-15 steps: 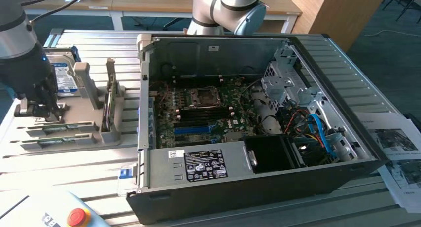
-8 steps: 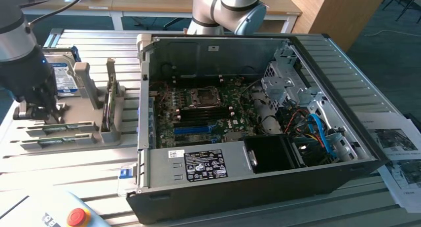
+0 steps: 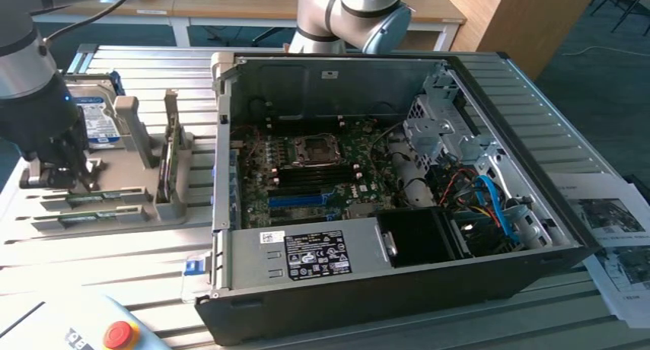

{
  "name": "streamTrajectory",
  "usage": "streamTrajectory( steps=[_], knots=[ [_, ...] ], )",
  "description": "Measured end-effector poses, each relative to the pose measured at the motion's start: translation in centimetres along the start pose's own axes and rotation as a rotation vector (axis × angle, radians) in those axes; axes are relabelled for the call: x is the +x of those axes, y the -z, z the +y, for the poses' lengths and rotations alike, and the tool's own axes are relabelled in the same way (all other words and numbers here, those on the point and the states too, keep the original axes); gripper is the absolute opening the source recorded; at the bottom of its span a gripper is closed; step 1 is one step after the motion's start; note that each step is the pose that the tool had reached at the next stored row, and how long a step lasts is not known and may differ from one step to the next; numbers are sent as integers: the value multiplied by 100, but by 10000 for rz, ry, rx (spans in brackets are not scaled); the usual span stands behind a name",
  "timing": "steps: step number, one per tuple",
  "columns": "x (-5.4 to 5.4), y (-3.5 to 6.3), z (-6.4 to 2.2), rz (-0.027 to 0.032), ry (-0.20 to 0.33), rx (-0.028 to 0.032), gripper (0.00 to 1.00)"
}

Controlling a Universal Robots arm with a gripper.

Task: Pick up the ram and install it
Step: 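Pick up the ram and move it above insertion slot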

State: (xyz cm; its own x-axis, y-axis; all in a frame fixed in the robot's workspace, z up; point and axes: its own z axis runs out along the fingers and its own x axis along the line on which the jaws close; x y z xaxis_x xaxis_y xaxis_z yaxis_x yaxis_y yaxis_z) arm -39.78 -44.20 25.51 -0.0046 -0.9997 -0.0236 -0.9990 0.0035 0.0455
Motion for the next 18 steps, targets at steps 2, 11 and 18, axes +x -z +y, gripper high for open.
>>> streamTrajectory(
  steps=[2,11,18],
  knots=[
    [17,-23,-1,0,-1,0,24],
    [83,-140,-7,0,-1,1,24],
    [133,-235,-11,0,0,0,24]
  ],
)
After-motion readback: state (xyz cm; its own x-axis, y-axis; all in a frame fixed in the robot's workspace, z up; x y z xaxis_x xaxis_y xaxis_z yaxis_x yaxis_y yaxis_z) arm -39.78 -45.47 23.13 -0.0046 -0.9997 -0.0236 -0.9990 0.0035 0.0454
